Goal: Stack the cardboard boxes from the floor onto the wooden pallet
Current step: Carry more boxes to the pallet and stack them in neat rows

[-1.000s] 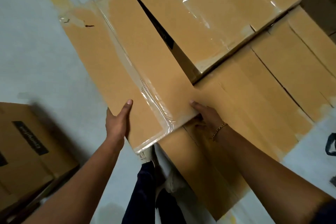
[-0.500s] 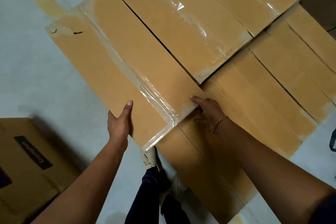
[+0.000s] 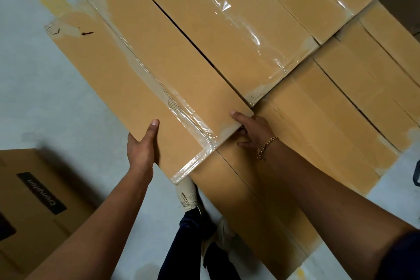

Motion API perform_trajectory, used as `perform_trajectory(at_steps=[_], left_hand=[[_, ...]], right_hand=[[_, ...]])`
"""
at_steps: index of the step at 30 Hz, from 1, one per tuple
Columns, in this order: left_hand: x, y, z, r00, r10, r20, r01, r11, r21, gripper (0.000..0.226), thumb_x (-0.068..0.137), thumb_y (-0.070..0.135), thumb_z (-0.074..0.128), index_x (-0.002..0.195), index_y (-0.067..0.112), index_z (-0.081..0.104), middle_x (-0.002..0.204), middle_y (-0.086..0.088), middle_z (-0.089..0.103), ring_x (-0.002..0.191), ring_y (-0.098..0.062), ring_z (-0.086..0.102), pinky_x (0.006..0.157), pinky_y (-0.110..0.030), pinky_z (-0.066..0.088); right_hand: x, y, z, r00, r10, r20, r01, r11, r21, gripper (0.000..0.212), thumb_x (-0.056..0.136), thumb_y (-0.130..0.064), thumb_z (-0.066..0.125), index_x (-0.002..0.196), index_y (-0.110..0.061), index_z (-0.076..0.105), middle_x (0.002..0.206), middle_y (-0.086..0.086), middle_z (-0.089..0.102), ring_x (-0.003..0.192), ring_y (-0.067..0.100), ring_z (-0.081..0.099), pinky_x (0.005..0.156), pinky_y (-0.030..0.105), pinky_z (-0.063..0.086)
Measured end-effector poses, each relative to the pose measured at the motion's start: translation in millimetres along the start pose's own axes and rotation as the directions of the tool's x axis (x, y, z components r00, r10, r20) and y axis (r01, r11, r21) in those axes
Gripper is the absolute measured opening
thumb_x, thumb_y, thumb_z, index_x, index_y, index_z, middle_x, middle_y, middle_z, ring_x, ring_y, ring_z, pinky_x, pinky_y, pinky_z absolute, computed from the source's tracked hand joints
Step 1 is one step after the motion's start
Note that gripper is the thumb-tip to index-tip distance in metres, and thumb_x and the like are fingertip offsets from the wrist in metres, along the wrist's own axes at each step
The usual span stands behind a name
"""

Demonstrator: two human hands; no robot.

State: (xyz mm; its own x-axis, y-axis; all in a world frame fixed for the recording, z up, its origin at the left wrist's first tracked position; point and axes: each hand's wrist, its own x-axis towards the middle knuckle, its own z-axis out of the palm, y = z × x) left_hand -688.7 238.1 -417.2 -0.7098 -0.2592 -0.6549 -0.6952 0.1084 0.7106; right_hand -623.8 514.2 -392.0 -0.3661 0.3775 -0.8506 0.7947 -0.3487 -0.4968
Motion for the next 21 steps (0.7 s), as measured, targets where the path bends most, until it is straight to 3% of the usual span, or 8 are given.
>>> perform_trajectory(at_steps=[9,13,21], left_hand=[[0.8,2.8,2.1,1.0,0.011,-0.004,-0.011,1.0,-0.008,0.076,0.072,0.066,0.082,0.138,0.035,0.059,0.127,0.018,0.068,0.12,-0.011,0.063,0.11,-0.046,0.049],[3.2,4.9,0.7,1.0,0.01,-0.011,-0.01,1.0,-0.002,0.072,0.074,0.064,0.082,0.136,0.035,0.06,0.125,0.019,0.069,0.119,-0.01,0.064,0.109,-0.047,0.05],[11.3,9.1,0.1,1.0,-0.009,-0.014,0.009,1.0,0.018,0.079,0.075,0.065,0.081,0.141,0.033,0.052,0.13,0.014,0.065,0.122,-0.016,0.061,0.108,-0.051,0.05]], right_hand=[[2.8,-5.0,3.3,1.0,0.003,-0.03,-0.002,1.0,0.014,0.072,0.077,-0.053,0.084,0.132,-0.015,0.057,0.124,0.002,0.063,0.098,0.013,0.062,0.054,0.032,0.059],[4.9,-5.2,5.8,0.999,-0.01,-0.042,0.011,1.0,0.02,0.072,0.074,-0.055,0.085,0.13,-0.017,0.059,0.124,0.002,0.065,0.104,0.017,0.065,0.055,0.033,0.059],[9.1,-11.1,12.3,1.0,-0.009,-0.025,0.009,1.0,0.008,0.109,0.046,-0.066,0.086,0.137,-0.017,0.054,0.132,0.003,0.062,0.112,0.021,0.063,0.057,0.036,0.06]])
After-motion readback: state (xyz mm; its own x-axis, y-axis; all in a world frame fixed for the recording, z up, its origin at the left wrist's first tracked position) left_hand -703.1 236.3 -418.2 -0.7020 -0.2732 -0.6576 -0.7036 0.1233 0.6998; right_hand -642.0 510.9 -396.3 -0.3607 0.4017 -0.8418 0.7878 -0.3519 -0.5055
